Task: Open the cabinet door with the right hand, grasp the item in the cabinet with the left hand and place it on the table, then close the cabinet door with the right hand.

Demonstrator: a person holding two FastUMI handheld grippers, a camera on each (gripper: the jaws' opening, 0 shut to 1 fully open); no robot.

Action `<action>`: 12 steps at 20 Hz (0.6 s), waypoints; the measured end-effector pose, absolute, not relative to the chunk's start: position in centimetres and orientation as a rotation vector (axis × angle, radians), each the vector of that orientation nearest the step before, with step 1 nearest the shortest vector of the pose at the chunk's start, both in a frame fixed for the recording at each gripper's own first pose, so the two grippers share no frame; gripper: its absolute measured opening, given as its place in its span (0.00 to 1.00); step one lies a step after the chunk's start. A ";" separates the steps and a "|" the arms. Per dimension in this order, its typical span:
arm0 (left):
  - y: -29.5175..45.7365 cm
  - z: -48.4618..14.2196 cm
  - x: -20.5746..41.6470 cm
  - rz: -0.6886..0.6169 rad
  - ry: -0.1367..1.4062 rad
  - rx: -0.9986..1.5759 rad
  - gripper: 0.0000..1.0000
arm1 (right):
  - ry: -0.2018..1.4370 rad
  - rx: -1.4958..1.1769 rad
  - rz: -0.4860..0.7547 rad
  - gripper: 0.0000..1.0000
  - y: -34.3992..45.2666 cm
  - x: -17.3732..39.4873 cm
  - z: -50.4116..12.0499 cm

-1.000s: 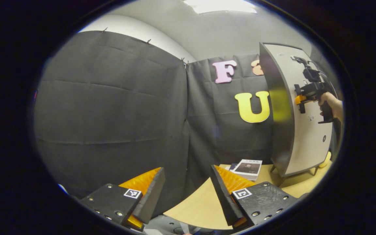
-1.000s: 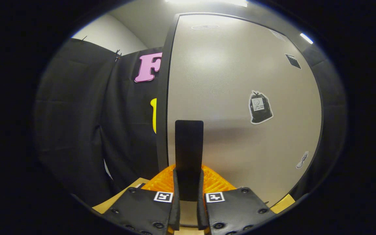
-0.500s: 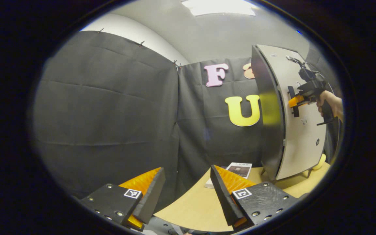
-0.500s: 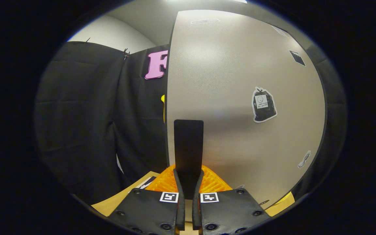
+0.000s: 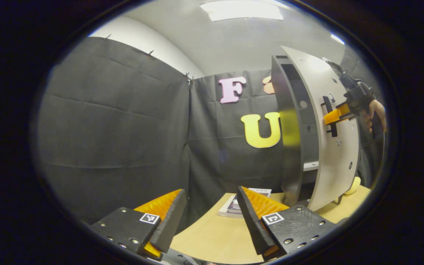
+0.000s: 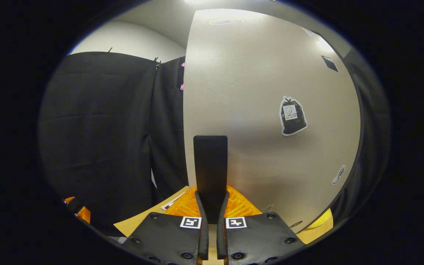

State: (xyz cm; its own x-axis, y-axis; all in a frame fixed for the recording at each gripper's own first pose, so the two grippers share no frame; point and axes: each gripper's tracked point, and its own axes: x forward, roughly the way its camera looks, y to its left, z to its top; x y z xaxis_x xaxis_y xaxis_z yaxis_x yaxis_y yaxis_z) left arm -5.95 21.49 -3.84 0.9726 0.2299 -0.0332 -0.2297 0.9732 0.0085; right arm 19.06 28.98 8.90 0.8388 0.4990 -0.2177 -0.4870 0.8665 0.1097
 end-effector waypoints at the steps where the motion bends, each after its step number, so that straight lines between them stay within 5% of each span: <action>1: 20.7 -3.5 -5.9 0.222 0.031 0.009 0.84 | 0.244 0.051 0.535 0.10 28.9 18.5 9.2; 12: 10.8 -1.4 -4.3 0.095 0.002 0.023 0.86 | 0.248 0.041 0.643 0.10 26.6 16.0 9.5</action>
State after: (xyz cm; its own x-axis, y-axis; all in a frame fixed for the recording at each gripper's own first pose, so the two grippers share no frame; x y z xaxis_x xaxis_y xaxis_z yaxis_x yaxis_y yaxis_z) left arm -4.26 10.81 -1.44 0.9954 0.0953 -0.0010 -0.0953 0.9952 0.0230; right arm 16.00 26.63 9.51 0.7714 0.5984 -0.2165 -0.5885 0.8003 0.1147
